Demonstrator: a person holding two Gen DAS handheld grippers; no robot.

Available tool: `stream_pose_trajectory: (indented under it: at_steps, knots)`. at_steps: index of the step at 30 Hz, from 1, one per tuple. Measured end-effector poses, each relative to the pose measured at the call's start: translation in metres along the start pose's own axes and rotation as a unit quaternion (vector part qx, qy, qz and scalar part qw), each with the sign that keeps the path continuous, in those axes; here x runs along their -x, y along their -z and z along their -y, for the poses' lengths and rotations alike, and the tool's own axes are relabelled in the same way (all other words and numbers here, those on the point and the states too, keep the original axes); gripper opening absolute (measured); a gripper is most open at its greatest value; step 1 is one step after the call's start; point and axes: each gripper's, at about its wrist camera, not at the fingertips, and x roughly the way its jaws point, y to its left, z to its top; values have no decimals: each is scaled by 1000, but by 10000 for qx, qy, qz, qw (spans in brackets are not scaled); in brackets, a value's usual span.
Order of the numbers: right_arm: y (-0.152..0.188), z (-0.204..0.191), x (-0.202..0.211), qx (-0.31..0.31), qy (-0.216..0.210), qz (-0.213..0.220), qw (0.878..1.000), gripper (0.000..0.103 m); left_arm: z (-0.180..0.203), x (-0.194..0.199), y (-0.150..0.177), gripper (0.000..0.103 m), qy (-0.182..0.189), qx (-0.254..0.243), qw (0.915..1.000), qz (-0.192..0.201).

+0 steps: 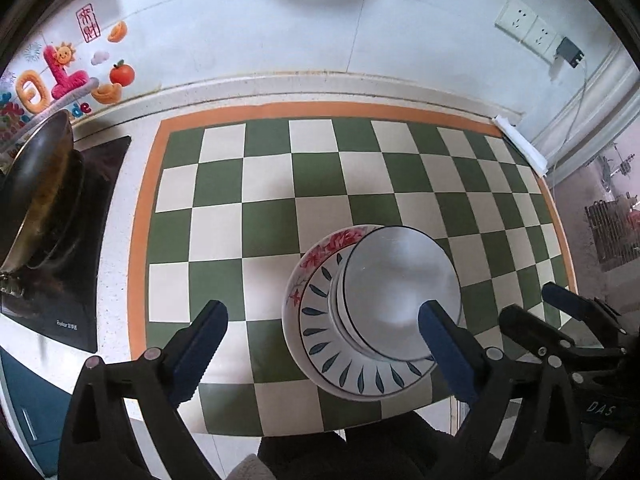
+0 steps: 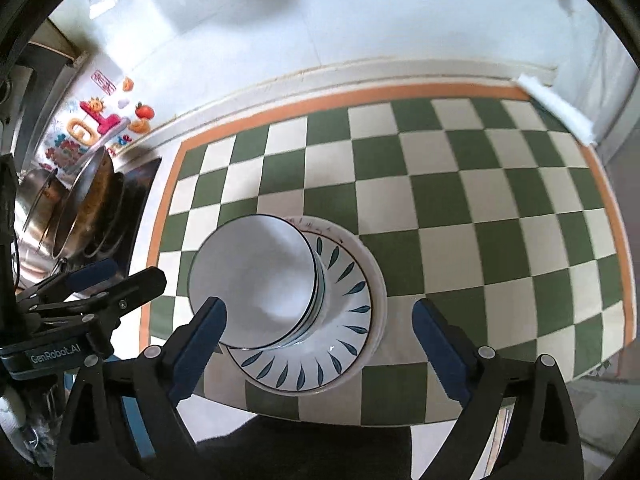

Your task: Organize plates and bowls

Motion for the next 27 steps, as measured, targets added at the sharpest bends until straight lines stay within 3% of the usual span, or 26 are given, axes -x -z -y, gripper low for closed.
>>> stream_pose_trajectory:
  at_steps: [12, 19, 21, 27]
  knots:
    - [43, -13, 112, 395, 97, 880, 9953, 99, 27, 87, 44, 98, -241, 100, 9964, 807]
    - [90, -20, 187, 779, 40, 1313, 9883, 100, 49, 149, 98, 98, -514, 320, 9903, 1255]
    - [105, -19, 205, 811, -10, 1364, 9873, 100, 53, 162, 113, 102, -569, 366, 9889, 1325]
    - [150, -21, 258, 929, 112, 1658, 9817, 101, 64, 202, 155, 103, -596, 455, 9846, 1580]
